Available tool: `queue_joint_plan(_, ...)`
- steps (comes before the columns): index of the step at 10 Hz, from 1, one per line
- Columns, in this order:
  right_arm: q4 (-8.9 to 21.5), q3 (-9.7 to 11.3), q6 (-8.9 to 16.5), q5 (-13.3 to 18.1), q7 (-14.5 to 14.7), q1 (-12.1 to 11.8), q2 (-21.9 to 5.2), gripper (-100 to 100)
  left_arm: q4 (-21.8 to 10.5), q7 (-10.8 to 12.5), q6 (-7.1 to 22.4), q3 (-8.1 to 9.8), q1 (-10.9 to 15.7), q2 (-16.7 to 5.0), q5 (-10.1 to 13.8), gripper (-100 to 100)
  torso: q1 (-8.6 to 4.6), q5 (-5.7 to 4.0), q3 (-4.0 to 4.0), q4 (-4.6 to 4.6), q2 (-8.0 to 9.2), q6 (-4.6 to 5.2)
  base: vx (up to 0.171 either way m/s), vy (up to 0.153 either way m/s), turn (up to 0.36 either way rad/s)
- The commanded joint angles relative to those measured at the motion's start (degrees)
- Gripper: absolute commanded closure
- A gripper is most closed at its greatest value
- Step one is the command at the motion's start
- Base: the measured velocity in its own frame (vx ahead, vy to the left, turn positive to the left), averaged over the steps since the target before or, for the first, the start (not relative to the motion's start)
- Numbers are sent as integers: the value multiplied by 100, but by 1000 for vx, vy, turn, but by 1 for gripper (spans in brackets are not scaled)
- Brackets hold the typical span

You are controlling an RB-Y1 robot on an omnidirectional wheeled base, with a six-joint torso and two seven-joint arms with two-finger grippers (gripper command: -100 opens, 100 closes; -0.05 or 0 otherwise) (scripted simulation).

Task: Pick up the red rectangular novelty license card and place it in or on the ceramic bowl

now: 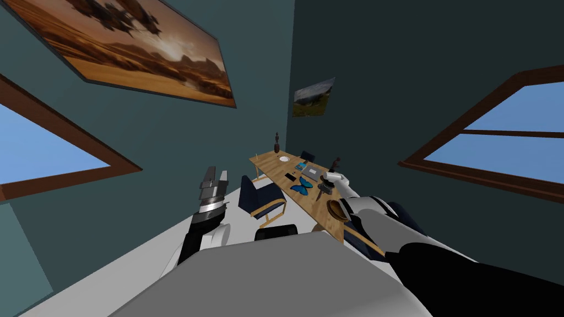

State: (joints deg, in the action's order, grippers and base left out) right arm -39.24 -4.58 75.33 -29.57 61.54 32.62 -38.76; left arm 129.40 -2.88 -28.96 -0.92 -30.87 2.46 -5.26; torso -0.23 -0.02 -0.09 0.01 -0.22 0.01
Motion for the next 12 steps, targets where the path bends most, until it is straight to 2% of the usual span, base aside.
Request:
queue_joint_plan(1, -64, -20, 192, -57, 103, 72, -134, 100, 0, 0, 0, 0, 0, 0, 0, 0, 0, 0, 0, 0, 0, 0, -18, 22, -52)
queue_joint_plan(4, -154, -49, 470, -139, 250, 174, -330, 100, 0, 0, 0, 0, 0, 0, 0, 0, 8, 7, 14, 6, 23, 4, -38, 24, -52)
queue_joint_plan(8, -342, -114, 1057, -309, 550, 396, -752, 100, 0, 0, 0, 0, 0, 0, 0, 0, 14, 10, 20, 8, 32, 10, -48, 31, -69)
queue_joint_plan(12, -472, -158, 1464, -426, 759, 548, -1047, 100, 0, 0, 0, 0, 0, 0, 0, 0, 16, 10, 16, 7, 25, 10, -36, 26, -51)
